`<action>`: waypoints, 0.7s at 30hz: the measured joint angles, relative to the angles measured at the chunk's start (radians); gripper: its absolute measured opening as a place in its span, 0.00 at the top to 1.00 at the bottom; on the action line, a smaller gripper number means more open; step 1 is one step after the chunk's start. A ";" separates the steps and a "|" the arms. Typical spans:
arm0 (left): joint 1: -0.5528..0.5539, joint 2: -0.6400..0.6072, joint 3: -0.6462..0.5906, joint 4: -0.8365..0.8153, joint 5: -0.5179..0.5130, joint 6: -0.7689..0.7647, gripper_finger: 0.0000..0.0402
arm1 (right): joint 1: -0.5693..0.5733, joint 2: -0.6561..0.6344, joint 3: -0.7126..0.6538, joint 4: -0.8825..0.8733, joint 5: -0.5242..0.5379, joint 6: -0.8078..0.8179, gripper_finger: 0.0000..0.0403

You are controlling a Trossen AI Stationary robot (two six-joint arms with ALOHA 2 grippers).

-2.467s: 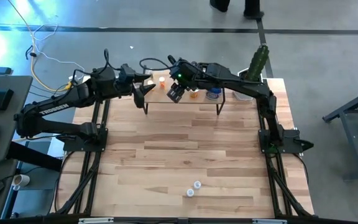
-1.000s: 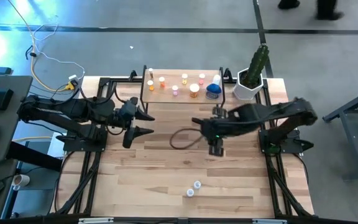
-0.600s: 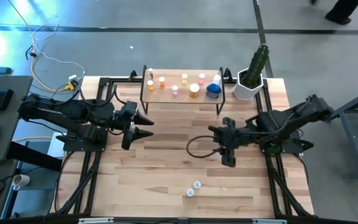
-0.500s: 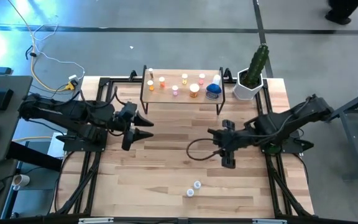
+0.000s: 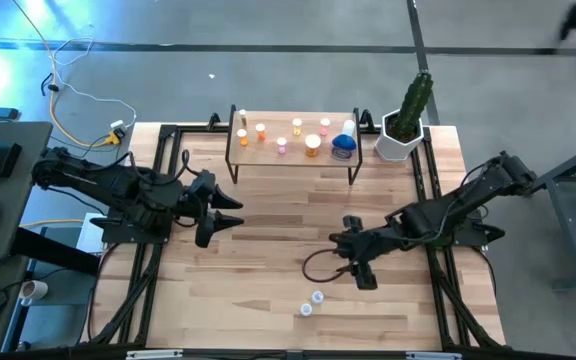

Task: Pick and place medicine bottles onto shelf by color
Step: Put the top white medicine bottle on the shelf

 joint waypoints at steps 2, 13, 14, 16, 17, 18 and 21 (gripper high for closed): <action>-0.006 0.000 0.000 0.000 -0.014 -0.013 0.43 | 0.014 0.000 -0.035 0.098 0.000 -0.040 0.48; -0.012 0.000 0.000 0.001 -0.049 -0.016 0.43 | 0.075 0.001 -0.239 0.525 -0.001 -0.119 0.48; -0.012 0.000 0.000 0.001 -0.052 -0.017 0.43 | 0.077 0.001 -0.256 0.563 -0.001 -0.119 0.48; -0.012 0.000 0.000 0.001 -0.060 -0.021 0.43 | 0.077 0.008 -0.287 0.642 -0.001 -0.118 0.48; -0.012 0.000 0.000 0.001 -0.062 -0.022 0.43 | 0.077 0.016 -0.302 0.686 -0.001 -0.117 0.48; -0.012 0.000 0.000 0.001 -0.063 -0.022 0.43 | 0.078 0.026 -0.314 0.721 -0.002 -0.115 0.48; -0.012 0.000 0.000 0.004 -0.066 -0.024 0.43 | 0.078 0.070 -0.321 0.800 -0.009 -0.116 0.48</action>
